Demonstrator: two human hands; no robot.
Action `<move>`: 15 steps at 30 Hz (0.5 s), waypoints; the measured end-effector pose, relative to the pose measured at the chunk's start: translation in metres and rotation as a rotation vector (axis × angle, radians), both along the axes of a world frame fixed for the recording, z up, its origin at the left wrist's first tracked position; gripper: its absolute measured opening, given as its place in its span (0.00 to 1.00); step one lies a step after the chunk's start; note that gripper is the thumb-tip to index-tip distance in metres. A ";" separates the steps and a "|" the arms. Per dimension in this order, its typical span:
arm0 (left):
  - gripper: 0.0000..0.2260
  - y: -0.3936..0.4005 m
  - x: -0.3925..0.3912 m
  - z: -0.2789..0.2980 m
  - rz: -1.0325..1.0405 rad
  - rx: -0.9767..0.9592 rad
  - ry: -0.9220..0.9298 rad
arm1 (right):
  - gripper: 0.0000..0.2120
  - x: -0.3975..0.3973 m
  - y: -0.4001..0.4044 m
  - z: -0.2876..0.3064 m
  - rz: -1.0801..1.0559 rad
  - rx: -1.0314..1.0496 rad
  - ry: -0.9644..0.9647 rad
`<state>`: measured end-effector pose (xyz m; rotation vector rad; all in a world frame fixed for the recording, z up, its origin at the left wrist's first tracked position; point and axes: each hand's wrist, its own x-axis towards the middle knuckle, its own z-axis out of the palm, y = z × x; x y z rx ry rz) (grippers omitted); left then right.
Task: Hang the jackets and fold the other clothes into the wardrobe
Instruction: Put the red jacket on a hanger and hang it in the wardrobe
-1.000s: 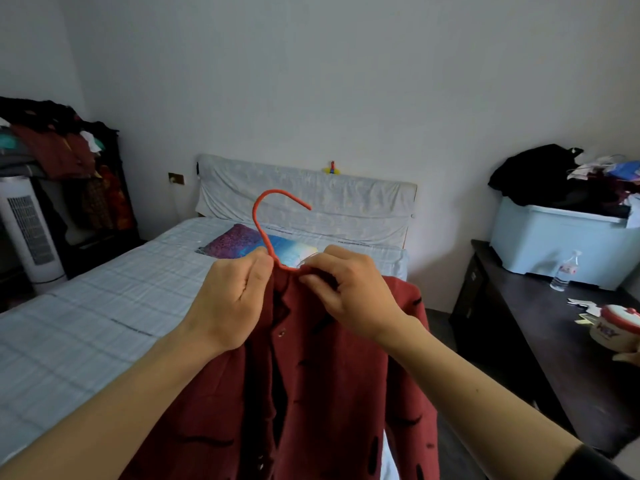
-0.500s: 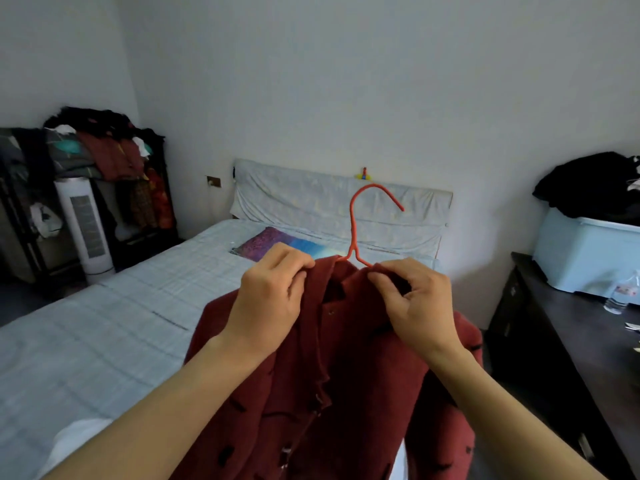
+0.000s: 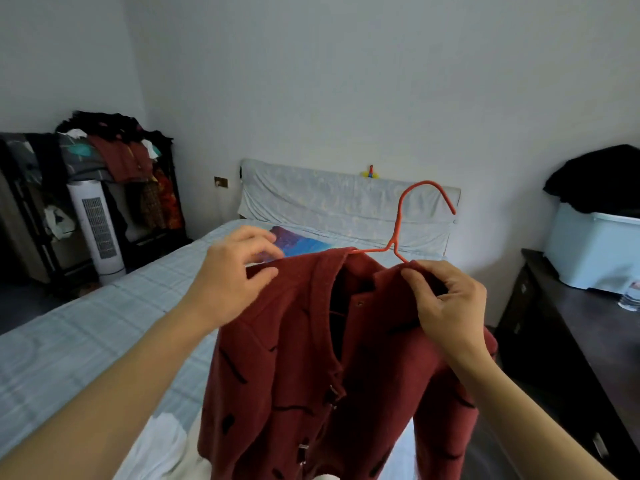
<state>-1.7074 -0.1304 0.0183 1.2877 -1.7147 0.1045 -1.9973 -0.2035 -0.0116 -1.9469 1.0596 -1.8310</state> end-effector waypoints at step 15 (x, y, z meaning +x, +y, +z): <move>0.15 0.012 0.044 -0.008 0.024 0.160 0.102 | 0.08 0.001 -0.005 -0.005 0.079 0.050 0.035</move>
